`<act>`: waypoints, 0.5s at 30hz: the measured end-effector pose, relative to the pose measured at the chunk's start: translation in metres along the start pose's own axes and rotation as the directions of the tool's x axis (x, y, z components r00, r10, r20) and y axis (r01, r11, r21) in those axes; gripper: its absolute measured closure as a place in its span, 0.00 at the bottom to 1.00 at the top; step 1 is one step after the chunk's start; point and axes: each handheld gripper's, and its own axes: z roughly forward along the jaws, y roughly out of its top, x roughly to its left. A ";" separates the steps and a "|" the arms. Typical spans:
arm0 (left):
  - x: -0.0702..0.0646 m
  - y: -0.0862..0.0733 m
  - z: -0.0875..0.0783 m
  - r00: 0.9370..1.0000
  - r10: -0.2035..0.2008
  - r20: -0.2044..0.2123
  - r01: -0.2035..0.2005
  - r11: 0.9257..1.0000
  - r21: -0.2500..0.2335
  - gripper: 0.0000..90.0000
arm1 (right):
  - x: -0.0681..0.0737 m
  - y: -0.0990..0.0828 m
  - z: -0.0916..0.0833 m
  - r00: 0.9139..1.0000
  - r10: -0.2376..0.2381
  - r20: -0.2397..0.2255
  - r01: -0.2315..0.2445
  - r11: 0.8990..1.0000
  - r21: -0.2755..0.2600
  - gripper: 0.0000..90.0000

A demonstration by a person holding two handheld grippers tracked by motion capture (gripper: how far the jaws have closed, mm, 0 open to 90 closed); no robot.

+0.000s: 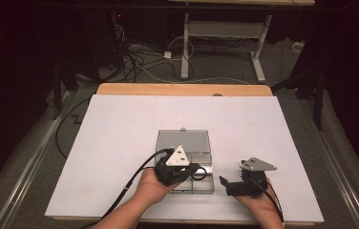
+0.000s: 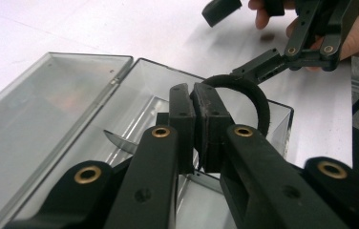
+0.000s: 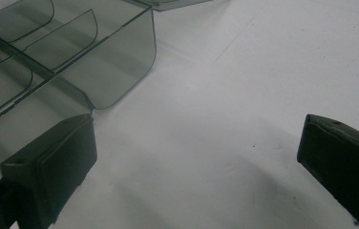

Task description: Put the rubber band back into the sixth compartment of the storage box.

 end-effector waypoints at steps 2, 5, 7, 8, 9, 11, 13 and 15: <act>-0.002 0.001 0.003 1.000 0.002 0.004 -0.003 1.000 0.016 0.95 | 0.000 0.000 0.000 1.000 0.000 -0.001 0.000 1.000 0.000 0.00; -0.004 0.002 0.006 1.000 0.010 0.008 -0.011 1.000 0.027 0.95 | 0.000 0.000 0.000 1.000 0.001 -0.002 -0.001 1.000 -0.001 0.00; -0.005 0.002 0.007 1.000 0.010 0.010 -0.011 1.000 0.029 0.95 | 0.000 0.000 0.000 1.000 0.001 -0.003 -0.001 1.000 -0.001 0.00; -0.005 0.002 0.008 1.000 0.009 0.012 -0.009 1.000 0.029 0.95 | 0.000 0.000 0.000 1.000 0.001 -0.003 -0.001 1.000 -0.001 0.00; -0.005 0.003 0.008 1.000 0.010 0.014 -0.010 0.999 0.032 0.95 | 0.000 0.000 0.000 1.000 0.001 -0.003 -0.001 1.000 -0.001 0.00; -0.006 0.003 0.008 1.000 0.008 0.016 -0.009 1.000 0.028 0.94 | 0.000 0.000 0.000 1.000 0.001 -0.003 -0.001 1.000 -0.001 0.00; -0.004 0.003 0.007 1.000 0.006 0.026 -0.006 1.000 0.025 0.87 | -0.001 0.000 0.000 1.000 -0.003 -0.004 0.003 1.000 -0.004 0.00; -0.003 0.003 0.006 1.000 -0.001 0.018 0.001 1.000 0.017 0.78 | -0.001 0.000 0.000 1.000 -0.001 -0.004 0.001 1.000 -0.003 0.00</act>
